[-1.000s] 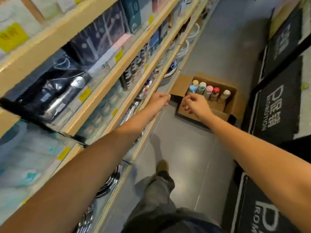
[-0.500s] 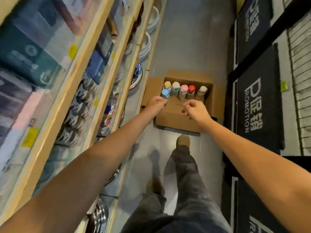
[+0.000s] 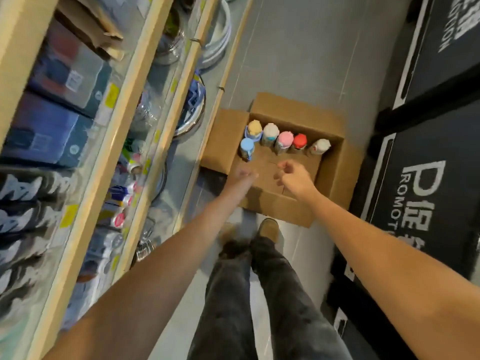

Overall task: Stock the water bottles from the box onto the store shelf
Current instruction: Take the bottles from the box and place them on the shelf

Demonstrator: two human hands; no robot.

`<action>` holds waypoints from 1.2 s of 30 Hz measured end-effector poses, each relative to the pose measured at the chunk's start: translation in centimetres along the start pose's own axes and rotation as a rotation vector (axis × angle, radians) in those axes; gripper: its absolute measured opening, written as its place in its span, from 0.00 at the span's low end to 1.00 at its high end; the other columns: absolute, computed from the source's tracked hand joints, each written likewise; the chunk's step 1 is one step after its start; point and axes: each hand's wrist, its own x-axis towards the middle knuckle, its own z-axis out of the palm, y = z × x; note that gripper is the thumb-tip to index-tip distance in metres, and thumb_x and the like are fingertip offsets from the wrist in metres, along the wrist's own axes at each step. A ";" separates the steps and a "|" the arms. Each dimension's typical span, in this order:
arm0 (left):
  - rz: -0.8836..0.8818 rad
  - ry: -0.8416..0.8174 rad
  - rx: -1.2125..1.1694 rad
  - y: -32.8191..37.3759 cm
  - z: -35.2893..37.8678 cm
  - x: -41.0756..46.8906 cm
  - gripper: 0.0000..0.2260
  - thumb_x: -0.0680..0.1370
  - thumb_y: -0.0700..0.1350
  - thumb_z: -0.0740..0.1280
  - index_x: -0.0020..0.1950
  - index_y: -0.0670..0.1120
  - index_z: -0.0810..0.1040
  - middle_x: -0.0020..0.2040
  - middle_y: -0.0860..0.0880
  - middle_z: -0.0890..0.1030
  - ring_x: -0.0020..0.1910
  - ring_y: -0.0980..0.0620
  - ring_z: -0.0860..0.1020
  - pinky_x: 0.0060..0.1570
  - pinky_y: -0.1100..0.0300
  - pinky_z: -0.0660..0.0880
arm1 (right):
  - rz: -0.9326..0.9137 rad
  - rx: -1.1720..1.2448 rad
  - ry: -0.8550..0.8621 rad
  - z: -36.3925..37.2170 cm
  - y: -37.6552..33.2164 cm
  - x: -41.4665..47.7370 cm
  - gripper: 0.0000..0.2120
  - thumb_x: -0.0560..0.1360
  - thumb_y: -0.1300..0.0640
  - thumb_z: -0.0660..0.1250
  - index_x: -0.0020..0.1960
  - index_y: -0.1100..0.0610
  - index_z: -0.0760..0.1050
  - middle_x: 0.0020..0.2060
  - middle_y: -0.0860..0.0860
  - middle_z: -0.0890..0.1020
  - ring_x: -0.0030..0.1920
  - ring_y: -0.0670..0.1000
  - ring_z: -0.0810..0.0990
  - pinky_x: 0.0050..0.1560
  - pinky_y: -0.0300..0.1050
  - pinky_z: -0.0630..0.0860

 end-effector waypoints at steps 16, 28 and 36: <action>-0.064 0.097 -0.249 -11.2 6.6 41.1 0.33 0.66 0.61 0.63 0.70 0.51 0.65 0.66 0.51 0.70 0.67 0.51 0.66 0.68 0.55 0.61 | 0.018 -0.122 -0.029 13.7 16.9 38.0 0.29 0.71 0.60 0.66 0.71 0.59 0.63 0.54 0.53 0.74 0.53 0.53 0.74 0.53 0.50 0.73; 0.107 0.125 -0.497 -14.9 8.0 51.2 0.34 0.66 0.46 0.60 0.73 0.43 0.62 0.70 0.41 0.70 0.70 0.41 0.68 0.68 0.46 0.65 | -0.290 -0.020 -0.183 17.9 22.4 49.2 0.41 0.62 0.54 0.75 0.70 0.57 0.59 0.64 0.49 0.70 0.65 0.46 0.69 0.63 0.36 0.68; 0.041 0.066 -0.559 -15.0 8.8 46.7 0.27 0.67 0.47 0.59 0.65 0.42 0.66 0.54 0.50 0.72 0.54 0.53 0.71 0.47 0.64 0.69 | -0.352 -0.099 -0.170 15.2 21.2 46.1 0.27 0.72 0.67 0.70 0.66 0.57 0.62 0.59 0.44 0.70 0.56 0.26 0.70 0.57 0.23 0.67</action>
